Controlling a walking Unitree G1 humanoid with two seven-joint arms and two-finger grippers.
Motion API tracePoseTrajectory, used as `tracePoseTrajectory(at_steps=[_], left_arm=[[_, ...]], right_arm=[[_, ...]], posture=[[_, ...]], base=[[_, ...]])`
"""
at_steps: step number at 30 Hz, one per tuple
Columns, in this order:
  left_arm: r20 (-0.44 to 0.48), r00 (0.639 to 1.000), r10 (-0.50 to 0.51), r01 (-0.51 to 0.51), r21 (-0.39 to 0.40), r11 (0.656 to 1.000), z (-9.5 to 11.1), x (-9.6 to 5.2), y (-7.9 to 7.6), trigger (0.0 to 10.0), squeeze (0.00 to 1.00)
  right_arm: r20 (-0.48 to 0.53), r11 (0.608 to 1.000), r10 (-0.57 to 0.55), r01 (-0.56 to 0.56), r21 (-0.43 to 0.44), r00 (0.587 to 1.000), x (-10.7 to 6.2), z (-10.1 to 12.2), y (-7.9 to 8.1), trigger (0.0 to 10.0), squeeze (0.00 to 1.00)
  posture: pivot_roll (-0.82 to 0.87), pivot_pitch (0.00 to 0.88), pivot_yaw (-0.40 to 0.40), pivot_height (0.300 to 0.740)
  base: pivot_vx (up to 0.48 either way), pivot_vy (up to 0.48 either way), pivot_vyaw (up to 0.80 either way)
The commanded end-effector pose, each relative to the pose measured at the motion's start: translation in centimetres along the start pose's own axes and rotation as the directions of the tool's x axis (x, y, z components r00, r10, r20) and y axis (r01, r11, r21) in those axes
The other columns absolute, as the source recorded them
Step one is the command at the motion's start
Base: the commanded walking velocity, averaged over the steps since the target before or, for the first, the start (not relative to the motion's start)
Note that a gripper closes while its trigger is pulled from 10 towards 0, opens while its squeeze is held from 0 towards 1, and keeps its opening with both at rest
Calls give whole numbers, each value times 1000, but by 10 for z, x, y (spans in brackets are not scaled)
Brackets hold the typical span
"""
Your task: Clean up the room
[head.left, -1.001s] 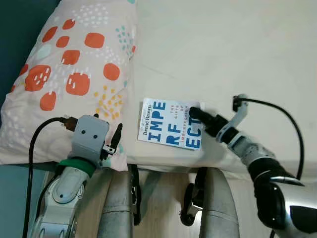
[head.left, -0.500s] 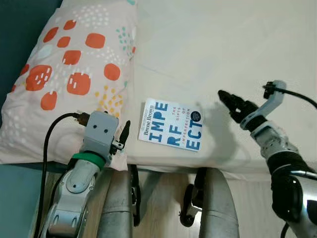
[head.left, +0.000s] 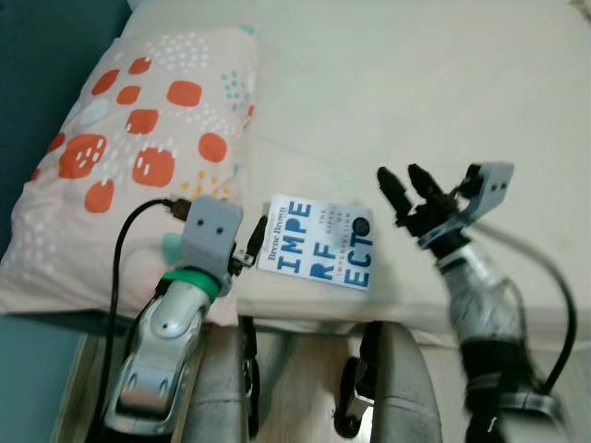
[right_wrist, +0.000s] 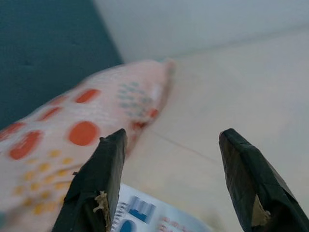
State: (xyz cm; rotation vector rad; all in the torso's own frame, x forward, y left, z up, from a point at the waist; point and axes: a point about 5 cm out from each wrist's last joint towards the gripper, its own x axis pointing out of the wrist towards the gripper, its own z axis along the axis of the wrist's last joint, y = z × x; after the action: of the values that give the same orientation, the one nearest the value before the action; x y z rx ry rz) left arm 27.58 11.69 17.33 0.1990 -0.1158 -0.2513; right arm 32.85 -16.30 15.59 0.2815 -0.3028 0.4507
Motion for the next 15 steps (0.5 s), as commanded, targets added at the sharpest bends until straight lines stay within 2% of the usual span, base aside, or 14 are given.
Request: tracePoseTrajectory(at_steps=[1,5,13,15], left_arm=[[-21,1000,-11,10,-11,1000,-7,-3,-1,10000,0],[-9,1000,-16,16,-6,1000,-8,4,-4,10000,0],[-15,1000,-14,14,6,1000,-10,6,-4,10000,0],[-49,999,4,-5,-25,1000,-17,7,-2,10000,0]], right_arm=[[20,999,-16,16,-35,1000,-1,8,-1,10000,0],[27,998,-39,41,-55,999,-12,-4,10,10000,0],[14,997,-57,58,-49,998,-14,-7,14,10000,0],[-8,996,-71,71,-45,997,-15,-8,20,10000,0]], posture=[[48,85,51,605],[27,52,50,620],[34,42,48,634],[38,35,45,649]], base=[[0,0,0],[0,0,0],[0,0,0],[0,0,0]])
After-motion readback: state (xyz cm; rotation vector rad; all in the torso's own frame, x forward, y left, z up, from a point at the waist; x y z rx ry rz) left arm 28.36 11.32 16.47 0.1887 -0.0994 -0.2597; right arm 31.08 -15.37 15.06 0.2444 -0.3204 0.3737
